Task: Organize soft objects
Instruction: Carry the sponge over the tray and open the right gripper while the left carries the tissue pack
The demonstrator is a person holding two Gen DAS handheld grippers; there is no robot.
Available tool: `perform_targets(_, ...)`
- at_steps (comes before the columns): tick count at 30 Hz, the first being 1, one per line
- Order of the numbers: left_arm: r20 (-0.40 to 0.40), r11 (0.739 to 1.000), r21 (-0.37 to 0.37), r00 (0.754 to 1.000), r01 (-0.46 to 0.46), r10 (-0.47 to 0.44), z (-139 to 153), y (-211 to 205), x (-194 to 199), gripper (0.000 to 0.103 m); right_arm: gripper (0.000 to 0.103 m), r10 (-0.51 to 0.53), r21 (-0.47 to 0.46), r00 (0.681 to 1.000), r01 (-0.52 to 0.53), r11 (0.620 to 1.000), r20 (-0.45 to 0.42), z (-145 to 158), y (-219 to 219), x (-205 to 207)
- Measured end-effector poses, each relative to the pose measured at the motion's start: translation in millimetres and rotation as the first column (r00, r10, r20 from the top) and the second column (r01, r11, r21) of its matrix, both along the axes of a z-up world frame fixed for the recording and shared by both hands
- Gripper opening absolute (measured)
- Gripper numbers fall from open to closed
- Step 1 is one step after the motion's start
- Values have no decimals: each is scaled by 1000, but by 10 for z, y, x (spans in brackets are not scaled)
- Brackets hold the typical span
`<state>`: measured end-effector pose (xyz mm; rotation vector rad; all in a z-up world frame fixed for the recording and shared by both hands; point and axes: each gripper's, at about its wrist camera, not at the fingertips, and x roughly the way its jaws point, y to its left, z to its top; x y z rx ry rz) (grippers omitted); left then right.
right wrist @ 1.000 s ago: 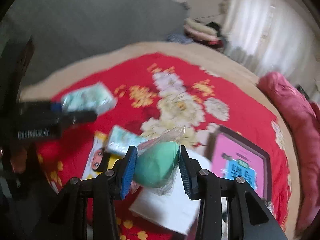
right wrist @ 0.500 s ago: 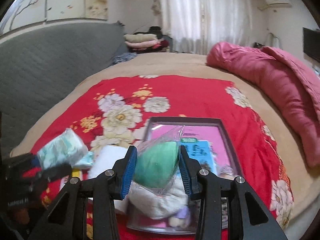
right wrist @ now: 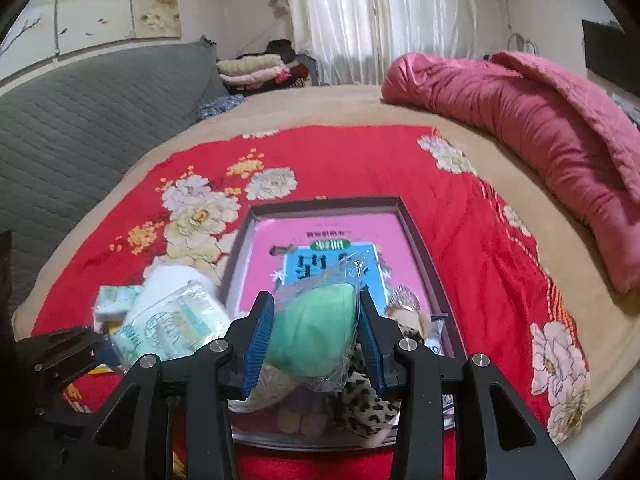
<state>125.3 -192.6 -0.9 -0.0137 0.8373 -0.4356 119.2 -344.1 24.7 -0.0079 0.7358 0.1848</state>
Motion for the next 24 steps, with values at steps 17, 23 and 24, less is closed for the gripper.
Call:
perform_targets(17, -56, 998, 63, 998, 2, 2, -274, -213, 262, 49, 45, -6, 8, 1000, 6, 1000, -30, -376, -67, 248)
perform_targets(23, -40, 1000, 31, 999, -5, 6, -166, -151, 263, 51, 59, -4, 11, 1000, 4, 1000, -2, -307, -59, 198)
perform_targets(24, -35, 1000, 29, 999, -6, 7, -144, -143, 259, 52, 65, -3, 3, 1000, 3, 1000, 9, -283, -45, 181)
